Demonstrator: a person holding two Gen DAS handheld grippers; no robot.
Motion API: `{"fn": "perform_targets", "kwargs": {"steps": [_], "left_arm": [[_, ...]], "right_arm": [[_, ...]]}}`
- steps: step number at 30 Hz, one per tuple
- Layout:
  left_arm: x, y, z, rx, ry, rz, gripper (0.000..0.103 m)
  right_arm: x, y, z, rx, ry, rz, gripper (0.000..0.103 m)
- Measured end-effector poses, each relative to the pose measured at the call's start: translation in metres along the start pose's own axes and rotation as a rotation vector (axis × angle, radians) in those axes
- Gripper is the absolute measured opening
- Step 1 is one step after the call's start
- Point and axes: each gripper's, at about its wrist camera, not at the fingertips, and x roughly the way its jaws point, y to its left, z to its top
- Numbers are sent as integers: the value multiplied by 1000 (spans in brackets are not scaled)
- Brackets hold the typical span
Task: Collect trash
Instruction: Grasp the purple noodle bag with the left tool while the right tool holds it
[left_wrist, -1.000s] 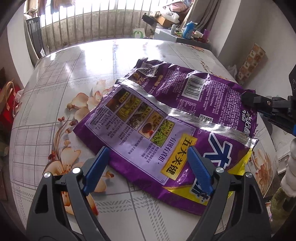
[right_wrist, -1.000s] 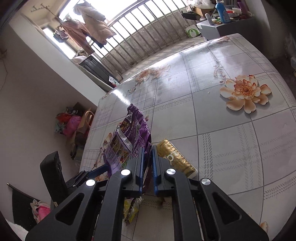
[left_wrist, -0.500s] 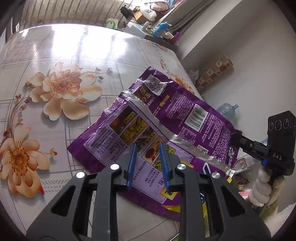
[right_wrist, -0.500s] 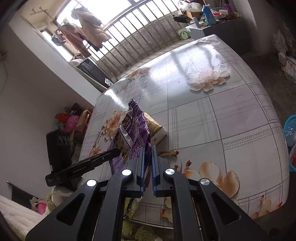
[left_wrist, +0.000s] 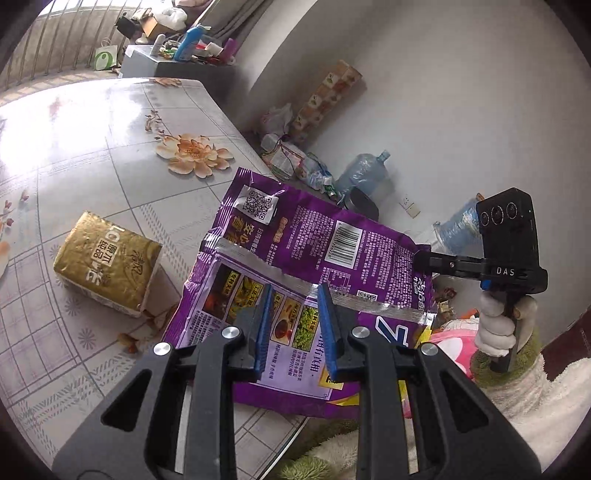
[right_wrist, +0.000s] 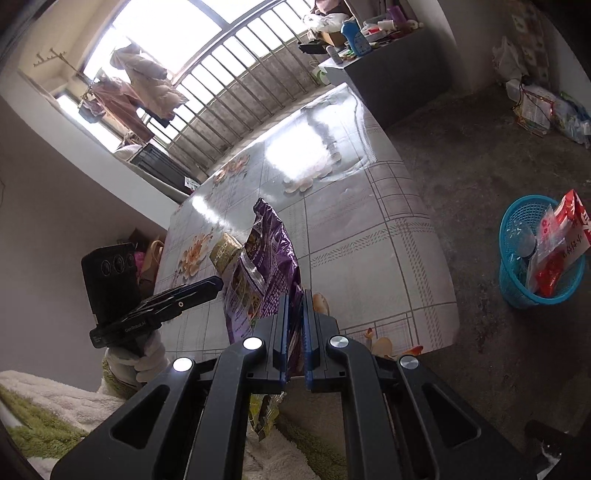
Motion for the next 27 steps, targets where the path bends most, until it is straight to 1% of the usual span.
{"fn": "perform_targets", "kwargs": {"steps": [2,3,5,6,7,9,12,14,16,18,20,21,23,24,27], "left_arm": [[25,-2,1,5,42,4,18],[37,-1,1,9,64,14,17],[59,0,0,1,104,28,17],[69,2,-1,-17,126,40,16],[77,5,-1,-43,141,46,16],[80,10,-2,-82,139,37,14],[82,10,0,-80,132,42,12],[83,11,-1,-83,127,43,9],[79,15,-3,-95,129,39,4],[79,18,0,-107,130,30,1],[80,21,1,-126,127,19,0],[80,19,1,-133,126,16,0],[79,19,-1,-132,127,16,0],[78,18,-2,-131,132,12,0],[79,16,-8,-134,150,-19,0]], "right_arm": [[-3,-17,1,78,-17,4,7],[-4,-26,1,117,-29,12,9],[-1,-45,1,215,-65,65,10],[6,-51,1,261,-74,98,11],[9,-57,0,289,-85,112,13],[19,-57,-6,308,-93,82,36],[29,-48,-23,294,-74,37,44],[34,-48,-36,299,-47,18,47],[40,-45,-47,304,-23,11,47],[47,-42,-59,308,13,9,47],[50,-36,-66,294,21,4,46],[50,-32,-67,283,21,12,35],[46,-22,-62,269,-3,74,18],[44,-20,-58,268,-26,106,15],[41,-19,-37,279,-97,170,14]]}}
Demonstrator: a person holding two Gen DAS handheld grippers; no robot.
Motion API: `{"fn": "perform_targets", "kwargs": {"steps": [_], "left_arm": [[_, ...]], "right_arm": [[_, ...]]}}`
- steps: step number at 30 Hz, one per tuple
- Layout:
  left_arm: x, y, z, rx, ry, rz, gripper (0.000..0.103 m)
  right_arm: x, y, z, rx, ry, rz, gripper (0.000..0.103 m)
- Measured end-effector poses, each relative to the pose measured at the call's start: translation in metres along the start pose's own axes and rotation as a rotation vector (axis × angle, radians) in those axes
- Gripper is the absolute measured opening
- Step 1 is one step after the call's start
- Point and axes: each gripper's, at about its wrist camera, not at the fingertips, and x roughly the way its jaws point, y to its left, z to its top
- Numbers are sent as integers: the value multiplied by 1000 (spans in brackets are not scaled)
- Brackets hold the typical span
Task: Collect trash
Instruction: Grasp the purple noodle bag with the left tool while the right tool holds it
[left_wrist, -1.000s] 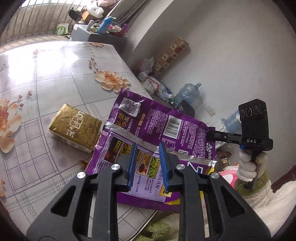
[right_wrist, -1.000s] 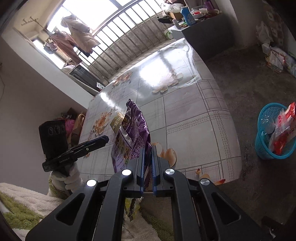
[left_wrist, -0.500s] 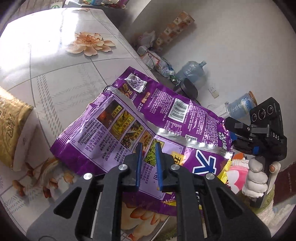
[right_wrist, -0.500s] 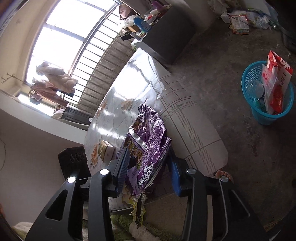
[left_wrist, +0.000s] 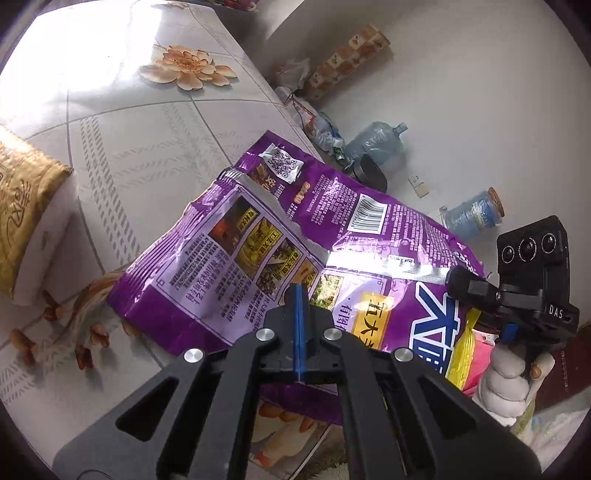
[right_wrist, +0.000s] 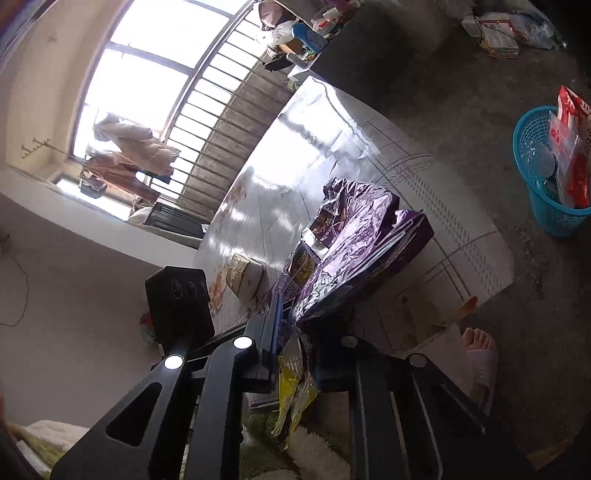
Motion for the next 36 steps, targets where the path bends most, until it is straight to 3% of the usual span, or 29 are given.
{"fn": "perform_targets", "kwargs": {"steps": [6,11,16,18,21,23,29,32,36], "left_arm": [[3,-1,-6,-15,10,-38,0],[3,3,-7,-22,7,-48,0],[6,9,-6,-50,0,-78,0],[5,11,-6,-51,0,-84,0],[6,14,-6,-56,1,-98,0],[6,16,-7,-63,-3,-104,0],[0,22,-12,-69,-7,-104,0],[-1,23,-12,-68,-9,-104,0],[-2,19,-13,-65,-15,-96,0]], "right_arm": [[43,3,28,64,27,107,14],[71,35,27,-35,101,84,15],[78,44,19,-24,153,104,19],[75,47,17,-29,153,112,26],[64,47,15,-10,149,201,39],[53,48,13,-12,135,274,40],[42,23,14,48,87,387,40],[52,-5,10,135,89,439,27],[73,-9,1,163,145,475,22]]}}
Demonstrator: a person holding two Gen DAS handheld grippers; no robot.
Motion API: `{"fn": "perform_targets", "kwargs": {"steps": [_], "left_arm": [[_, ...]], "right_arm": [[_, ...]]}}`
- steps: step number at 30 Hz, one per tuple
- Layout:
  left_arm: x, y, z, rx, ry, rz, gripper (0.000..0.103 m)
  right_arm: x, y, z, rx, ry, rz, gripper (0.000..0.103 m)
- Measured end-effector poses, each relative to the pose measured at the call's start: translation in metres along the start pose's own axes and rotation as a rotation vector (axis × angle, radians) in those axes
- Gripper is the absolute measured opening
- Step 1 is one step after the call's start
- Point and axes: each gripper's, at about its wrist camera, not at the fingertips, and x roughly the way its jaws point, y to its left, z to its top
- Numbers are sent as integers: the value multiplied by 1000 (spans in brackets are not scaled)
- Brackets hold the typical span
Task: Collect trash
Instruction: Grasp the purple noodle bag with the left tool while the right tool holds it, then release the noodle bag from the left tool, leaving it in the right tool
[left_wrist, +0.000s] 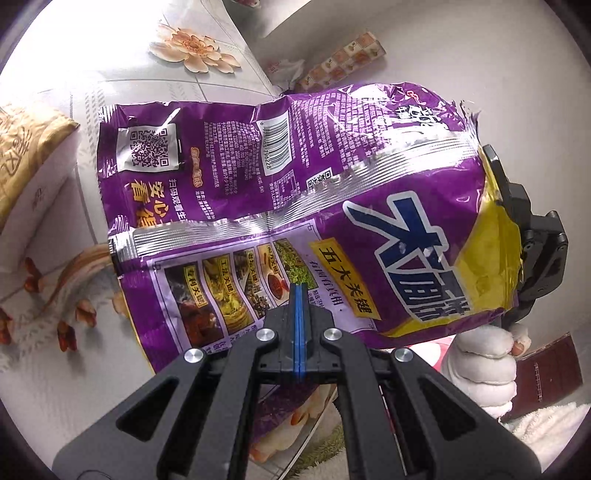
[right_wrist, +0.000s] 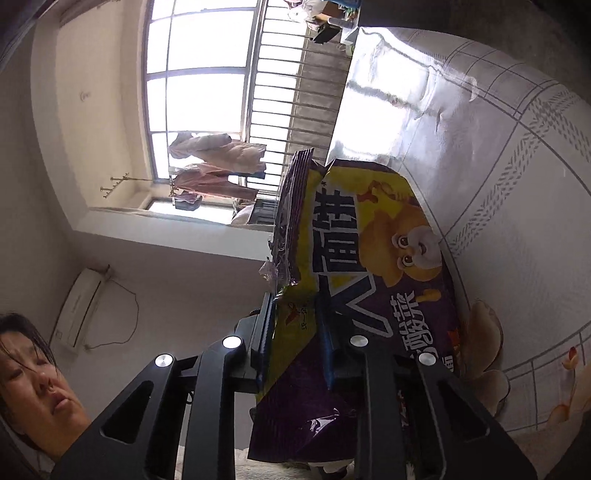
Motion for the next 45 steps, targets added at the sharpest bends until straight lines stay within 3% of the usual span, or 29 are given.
{"fn": "perform_targets", "kwargs": {"steps": [6,12,18,22,25,28,30,32,35,38,41,45], "left_arm": [[-8,-6,-6,43,7,42,0],[-48,5,-23,37,-2,103,0],[-103,11,-32,38,-95,139,1],[-129,-6,-26,83,-202,23,1],[-123,-27,-16,147,-213,-19,1],[-86,-45,-9,203,-144,78,1],[-65,-35,-6,181,-71,156,1],[-51,-16,-11,113,-16,173,1],[-47,1,-19,46,-11,160,1],[-48,4,-19,42,-17,158,1],[-48,7,-21,39,-25,153,1],[-54,11,-24,43,-25,150,0]], "right_arm": [[42,-10,4,22,117,-47,22],[62,-24,10,27,204,-217,22],[69,-25,12,-10,208,-288,18],[72,-20,11,-27,197,-310,18],[80,-12,10,-62,194,-355,18],[81,-8,10,-61,189,-348,22],[76,-10,12,-36,181,-325,25],[69,-7,17,-34,157,-309,29],[48,5,18,-71,110,-300,38],[17,23,16,-145,40,-294,48],[-13,29,15,-176,-41,-390,56],[-22,14,15,-139,-29,-526,56]]}}
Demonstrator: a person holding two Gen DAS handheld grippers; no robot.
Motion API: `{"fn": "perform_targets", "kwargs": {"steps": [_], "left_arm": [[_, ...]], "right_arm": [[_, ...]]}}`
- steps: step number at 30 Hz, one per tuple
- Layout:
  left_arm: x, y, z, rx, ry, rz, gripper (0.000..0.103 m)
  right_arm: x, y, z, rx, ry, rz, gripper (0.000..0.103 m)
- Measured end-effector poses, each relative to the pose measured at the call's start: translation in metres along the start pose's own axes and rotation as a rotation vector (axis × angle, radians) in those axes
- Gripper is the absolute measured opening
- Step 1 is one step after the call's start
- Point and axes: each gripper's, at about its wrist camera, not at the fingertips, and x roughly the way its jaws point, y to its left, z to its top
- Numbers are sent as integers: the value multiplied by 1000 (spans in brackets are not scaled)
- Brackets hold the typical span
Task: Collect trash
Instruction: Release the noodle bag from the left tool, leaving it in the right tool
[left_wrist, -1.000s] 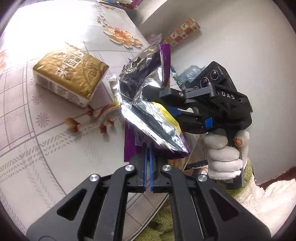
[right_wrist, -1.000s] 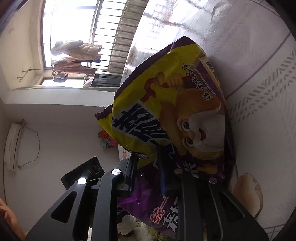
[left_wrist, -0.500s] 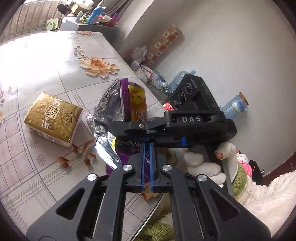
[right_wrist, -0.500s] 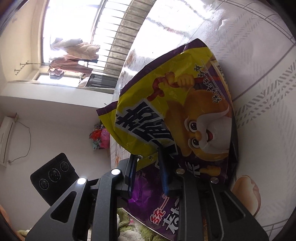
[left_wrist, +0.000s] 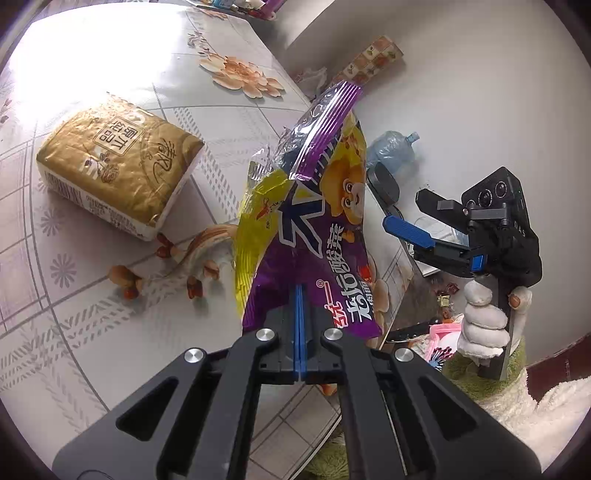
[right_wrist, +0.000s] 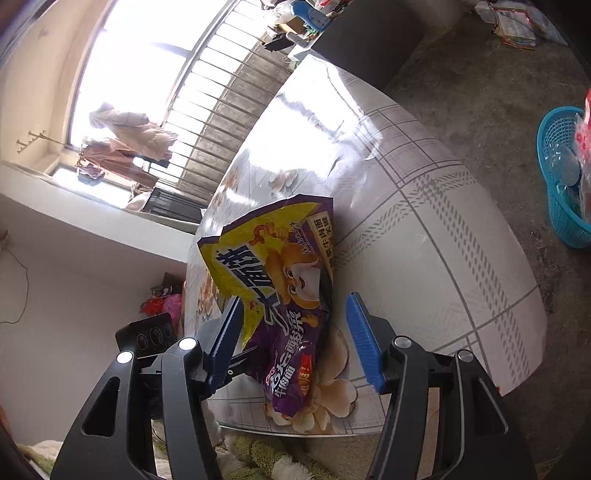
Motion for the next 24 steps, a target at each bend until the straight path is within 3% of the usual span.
{"fn": "perform_targets", "kwargs": {"steps": [2,6,10,15,21,24], "left_arm": [[1,-1,1,9,2,5,0],[3,-1,3,17,-2,6,0],[5,0,6,2,3,-6,0],[6,5,6,6,1,-17,0],[9,5,6,15,2,-15,0],[5,3,7,16,1,2,1]], "right_arm": [[14,-1,0,4,38,-48,56],[39,10,7,-8,82,-15,57],[43,17,7,-50,89,-49,56],[44,9,-12,-20,178,14,37],[48,2,-15,32,139,3,11],[48,9,-14,14,109,-28,7]]}}
